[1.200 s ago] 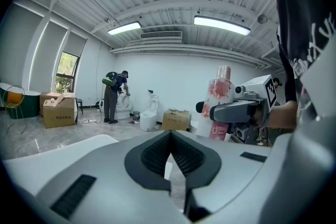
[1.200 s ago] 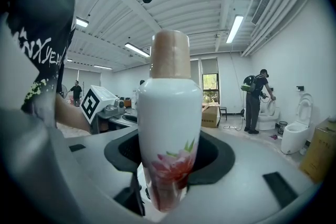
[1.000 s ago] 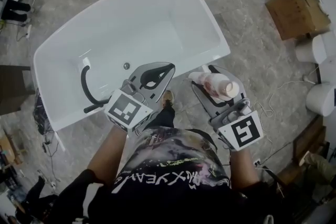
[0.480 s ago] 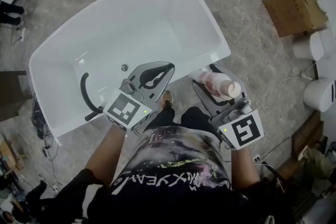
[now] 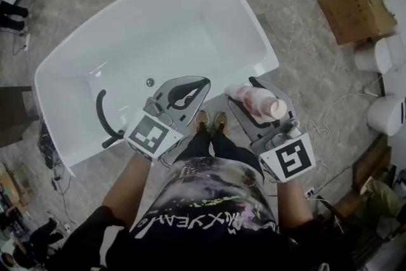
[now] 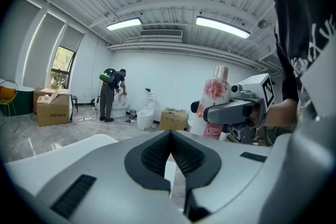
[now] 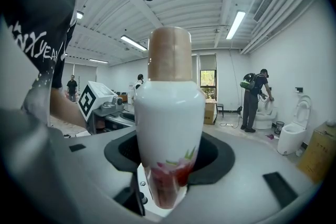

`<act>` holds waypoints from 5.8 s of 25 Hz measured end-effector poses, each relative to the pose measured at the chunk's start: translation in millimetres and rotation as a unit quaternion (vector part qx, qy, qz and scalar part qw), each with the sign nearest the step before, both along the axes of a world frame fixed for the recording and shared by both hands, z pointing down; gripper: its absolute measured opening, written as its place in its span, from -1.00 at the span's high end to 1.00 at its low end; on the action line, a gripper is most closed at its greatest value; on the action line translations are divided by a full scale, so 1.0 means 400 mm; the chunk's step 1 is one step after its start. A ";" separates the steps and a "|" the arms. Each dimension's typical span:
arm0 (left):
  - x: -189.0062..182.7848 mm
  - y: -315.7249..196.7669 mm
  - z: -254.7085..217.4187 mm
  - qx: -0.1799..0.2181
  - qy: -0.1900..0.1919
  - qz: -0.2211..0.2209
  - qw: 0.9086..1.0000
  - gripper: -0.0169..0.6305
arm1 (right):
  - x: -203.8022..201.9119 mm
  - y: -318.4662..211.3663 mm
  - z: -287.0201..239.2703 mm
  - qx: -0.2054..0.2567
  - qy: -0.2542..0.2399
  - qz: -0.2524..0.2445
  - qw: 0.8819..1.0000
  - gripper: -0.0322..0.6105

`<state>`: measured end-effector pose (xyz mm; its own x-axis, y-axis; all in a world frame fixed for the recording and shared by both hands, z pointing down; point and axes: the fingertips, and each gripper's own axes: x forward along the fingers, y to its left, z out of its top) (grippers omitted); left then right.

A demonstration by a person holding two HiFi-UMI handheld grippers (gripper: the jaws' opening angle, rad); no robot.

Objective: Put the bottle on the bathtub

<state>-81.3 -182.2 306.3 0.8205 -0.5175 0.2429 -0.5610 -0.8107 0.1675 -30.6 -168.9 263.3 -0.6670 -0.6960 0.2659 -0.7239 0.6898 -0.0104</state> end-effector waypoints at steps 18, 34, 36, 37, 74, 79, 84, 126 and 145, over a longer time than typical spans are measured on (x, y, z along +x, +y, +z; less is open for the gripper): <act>0.049 -0.053 0.087 -0.002 0.004 -0.027 1.000 0.92 | 0.047 -0.045 0.138 -0.031 -0.010 -0.006 0.999 0.21; 0.089 -0.087 0.248 -0.011 0.016 -0.055 0.998 0.91 | 0.067 -0.084 0.300 -0.014 0.009 -0.015 1.000 0.21; 0.092 -0.092 0.271 -0.015 0.018 -0.060 0.998 0.91 | 0.074 -0.092 0.321 -0.016 0.008 -0.012 1.000 0.21; 0.095 -0.095 0.281 -0.017 0.017 -0.062 0.998 0.92 | 0.077 -0.095 0.331 -0.016 0.008 -0.012 1.000 0.21; 0.209 -0.054 0.701 -0.041 -0.029 -0.077 0.996 0.92 | 0.170 -0.083 0.831 -0.060 0.058 -0.020 0.996 0.21; 0.201 -0.045 0.742 -0.041 -0.031 -0.089 0.995 0.91 | 0.174 -0.084 0.889 -0.054 0.060 -0.021 0.997 0.21; 0.196 -0.040 0.783 -0.042 -0.047 -0.088 0.994 0.92 | 0.181 -0.094 0.928 -0.057 0.059 -0.013 0.997 0.21; 0.217 -0.046 0.831 -0.055 -0.055 -0.090 0.993 0.92 | 0.197 -0.094 0.983 -0.032 0.102 -0.037 0.994 -0.06; 0.253 0.008 0.420 -0.025 -0.063 -0.055 0.996 0.91 | 0.262 -0.035 0.530 -0.015 0.084 0.006 0.996 -0.11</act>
<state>19.9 -179.0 474.3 0.7217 -0.5863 0.3679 -0.6643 -0.7360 0.1301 74.3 -183.0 475.3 -0.6028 -0.6933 0.3949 -0.7252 0.6825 0.0912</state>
